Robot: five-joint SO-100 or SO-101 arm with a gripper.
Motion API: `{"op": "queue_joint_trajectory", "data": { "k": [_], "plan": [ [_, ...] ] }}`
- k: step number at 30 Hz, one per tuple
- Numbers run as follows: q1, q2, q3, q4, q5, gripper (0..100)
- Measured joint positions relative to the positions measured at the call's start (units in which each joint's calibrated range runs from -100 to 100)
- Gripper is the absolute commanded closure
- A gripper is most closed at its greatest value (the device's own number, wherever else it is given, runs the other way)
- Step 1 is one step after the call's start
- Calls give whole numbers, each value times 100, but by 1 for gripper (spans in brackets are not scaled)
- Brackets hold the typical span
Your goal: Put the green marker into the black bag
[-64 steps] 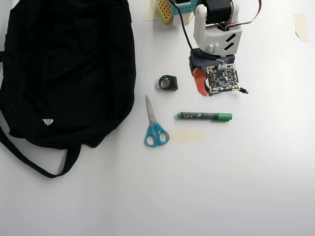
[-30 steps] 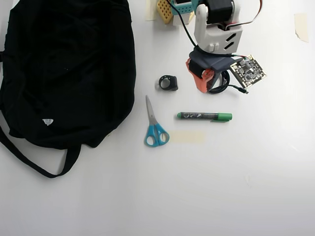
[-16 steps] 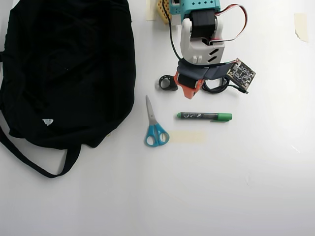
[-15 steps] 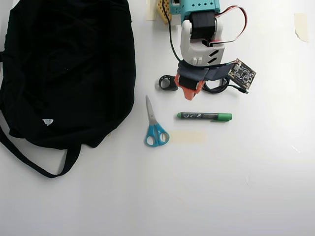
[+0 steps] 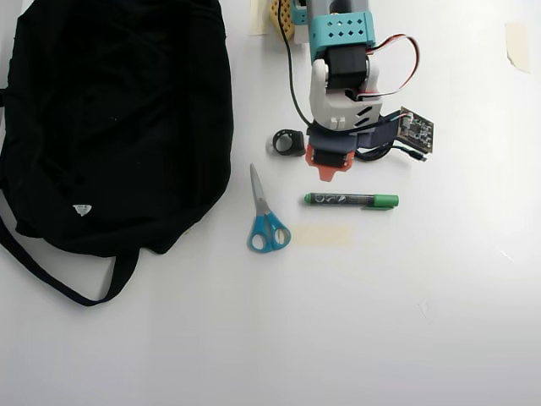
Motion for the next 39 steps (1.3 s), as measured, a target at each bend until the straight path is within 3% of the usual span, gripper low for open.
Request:
{"op": "queue_joint_trajectory", "data": {
  "k": [9, 19, 26, 39],
  "plan": [
    [-580, 589, -63, -9, -29, 98],
    [-647, 1785, -1187, -9, -151, 97],
    [-727, 1918, -1415, -9, -371, 84],
    [-735, 1918, -1415, -9, -386, 81]
  ]
}}
